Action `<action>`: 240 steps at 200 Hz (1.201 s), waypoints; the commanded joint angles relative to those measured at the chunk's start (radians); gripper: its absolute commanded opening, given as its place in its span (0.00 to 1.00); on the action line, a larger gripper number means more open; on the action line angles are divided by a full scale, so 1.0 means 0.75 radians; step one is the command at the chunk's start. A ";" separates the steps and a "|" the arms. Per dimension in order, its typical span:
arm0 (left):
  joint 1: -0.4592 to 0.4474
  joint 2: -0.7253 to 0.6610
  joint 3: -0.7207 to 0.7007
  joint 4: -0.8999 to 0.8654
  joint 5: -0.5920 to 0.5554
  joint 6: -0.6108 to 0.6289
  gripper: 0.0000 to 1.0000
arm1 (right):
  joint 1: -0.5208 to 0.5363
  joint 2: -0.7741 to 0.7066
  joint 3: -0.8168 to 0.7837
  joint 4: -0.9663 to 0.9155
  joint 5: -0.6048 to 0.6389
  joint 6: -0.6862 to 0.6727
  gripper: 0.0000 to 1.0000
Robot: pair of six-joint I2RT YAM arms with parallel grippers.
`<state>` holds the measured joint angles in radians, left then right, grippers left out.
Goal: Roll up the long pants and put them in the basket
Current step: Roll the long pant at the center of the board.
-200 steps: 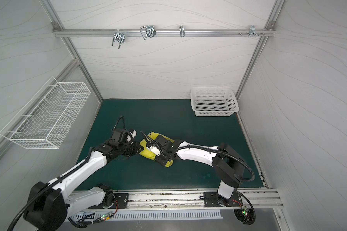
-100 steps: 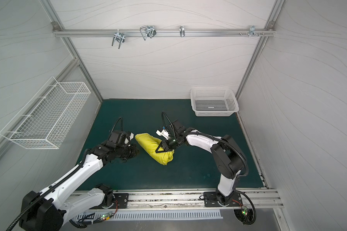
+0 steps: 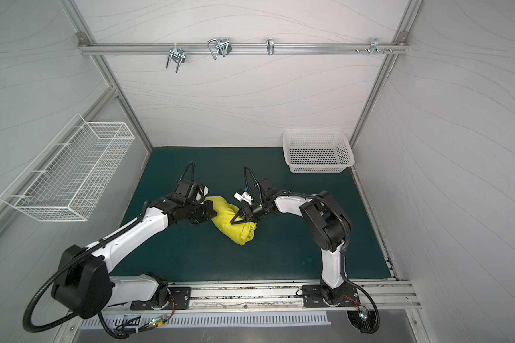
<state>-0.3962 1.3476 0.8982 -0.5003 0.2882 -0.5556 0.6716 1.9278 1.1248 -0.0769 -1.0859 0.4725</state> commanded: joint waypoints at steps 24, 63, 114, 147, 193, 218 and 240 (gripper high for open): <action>-0.011 0.247 0.133 0.158 0.008 0.055 0.00 | -0.040 0.118 -0.010 -0.008 0.032 0.067 0.08; -0.018 0.404 0.213 0.191 0.028 0.069 0.00 | -0.053 0.156 0.022 -0.121 0.115 -0.021 0.08; -0.024 0.610 0.258 0.244 0.064 0.072 0.00 | -0.062 0.180 0.024 -0.261 0.304 -0.119 0.09; -0.040 0.705 0.270 0.256 0.052 0.084 0.00 | -0.062 0.148 -0.024 -0.298 0.470 -0.149 0.18; -0.048 0.772 0.198 0.327 0.057 0.066 0.00 | -0.064 -0.052 -0.052 -0.400 0.710 -0.215 0.39; -0.055 0.785 0.181 0.343 0.042 0.064 0.00 | -0.067 -0.158 -0.022 -0.494 0.785 -0.255 0.44; -0.057 0.781 0.161 0.353 0.031 0.062 0.00 | -0.070 -0.257 0.001 -0.561 0.897 -0.282 0.45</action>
<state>-0.4255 1.8503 1.0920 -0.1200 0.3779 -0.5194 0.6094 1.7954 1.1275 -0.3119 -0.6037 0.3279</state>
